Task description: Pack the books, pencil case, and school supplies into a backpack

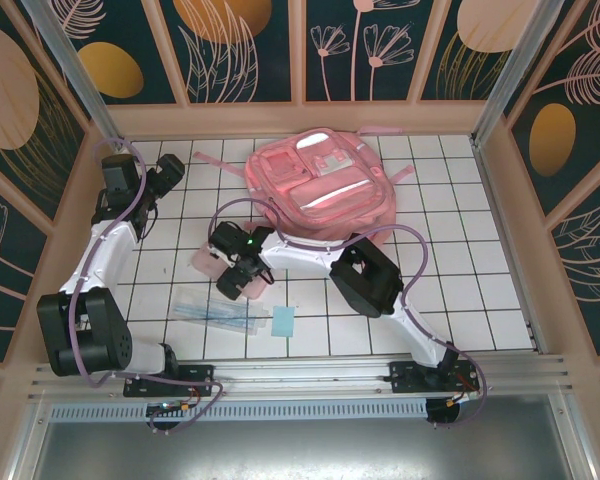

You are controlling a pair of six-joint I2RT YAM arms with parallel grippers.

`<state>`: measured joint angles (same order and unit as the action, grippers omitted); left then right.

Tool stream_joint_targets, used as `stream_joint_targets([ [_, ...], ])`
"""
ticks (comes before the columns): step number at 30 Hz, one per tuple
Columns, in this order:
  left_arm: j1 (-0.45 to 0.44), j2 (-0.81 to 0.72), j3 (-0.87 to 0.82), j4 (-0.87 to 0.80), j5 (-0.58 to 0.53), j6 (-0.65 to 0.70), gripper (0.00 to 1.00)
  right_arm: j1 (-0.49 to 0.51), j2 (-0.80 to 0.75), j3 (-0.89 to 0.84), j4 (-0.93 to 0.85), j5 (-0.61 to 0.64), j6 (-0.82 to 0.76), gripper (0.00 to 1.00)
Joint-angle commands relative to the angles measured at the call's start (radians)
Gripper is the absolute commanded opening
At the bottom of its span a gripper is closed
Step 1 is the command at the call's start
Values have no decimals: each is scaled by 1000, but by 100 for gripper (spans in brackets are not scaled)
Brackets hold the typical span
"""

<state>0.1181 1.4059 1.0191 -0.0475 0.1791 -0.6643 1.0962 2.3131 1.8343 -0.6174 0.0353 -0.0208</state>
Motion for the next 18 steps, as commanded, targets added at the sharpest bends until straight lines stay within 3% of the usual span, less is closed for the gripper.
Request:
stream_joint_targets([
  [1, 5, 16, 1, 29, 20, -10, 99, 2, -1, -36, 23, 69, 1, 98],
  [5, 4, 20, 0, 30, 26, -5, 99, -5, -13, -21, 40, 70, 0, 86],
  [18, 3, -2, 21, 16, 35, 43, 99, -131, -174, 73, 108, -125, 91, 82],
])
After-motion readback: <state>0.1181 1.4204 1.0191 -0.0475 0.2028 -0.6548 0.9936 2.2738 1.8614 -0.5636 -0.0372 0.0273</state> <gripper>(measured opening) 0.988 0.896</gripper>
